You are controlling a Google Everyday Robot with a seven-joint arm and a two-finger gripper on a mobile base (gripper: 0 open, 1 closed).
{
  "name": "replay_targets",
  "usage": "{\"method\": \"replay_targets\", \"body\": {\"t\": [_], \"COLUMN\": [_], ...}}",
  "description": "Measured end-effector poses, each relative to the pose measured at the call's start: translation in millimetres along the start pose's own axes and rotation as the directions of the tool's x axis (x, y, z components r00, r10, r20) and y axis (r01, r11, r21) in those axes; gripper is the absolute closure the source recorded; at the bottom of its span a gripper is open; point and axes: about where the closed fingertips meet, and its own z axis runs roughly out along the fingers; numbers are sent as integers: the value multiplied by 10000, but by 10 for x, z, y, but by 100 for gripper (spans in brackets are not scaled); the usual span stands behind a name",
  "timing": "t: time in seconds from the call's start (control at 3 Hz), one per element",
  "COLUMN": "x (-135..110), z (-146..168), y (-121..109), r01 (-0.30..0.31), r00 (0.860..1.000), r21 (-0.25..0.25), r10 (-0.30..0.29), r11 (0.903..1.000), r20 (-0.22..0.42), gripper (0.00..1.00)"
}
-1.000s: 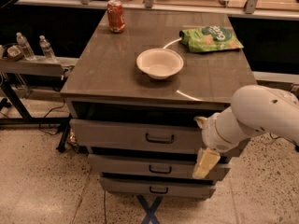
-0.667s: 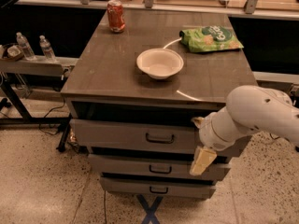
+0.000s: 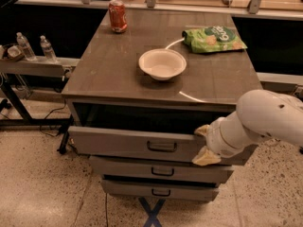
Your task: Open top drawer
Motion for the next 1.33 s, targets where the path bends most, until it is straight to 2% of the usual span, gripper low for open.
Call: {"method": "replay_targets", "body": {"t": [0.33, 0.67, 1.0, 1.33], "x": [66, 185, 272, 259], "z": [-138, -236, -348, -469], "y": [121, 293, 459, 476], "r01": [-212, -594, -919, -994], "r00": [9998, 9980, 9948, 9933], "r21": [-10, -256, -619, -727], "r10": [212, 588, 889, 945], "r11": [9998, 9979, 9938, 9924], "r20": [-42, -221, -505, -669], "gripper": [69, 51, 20, 0]}}
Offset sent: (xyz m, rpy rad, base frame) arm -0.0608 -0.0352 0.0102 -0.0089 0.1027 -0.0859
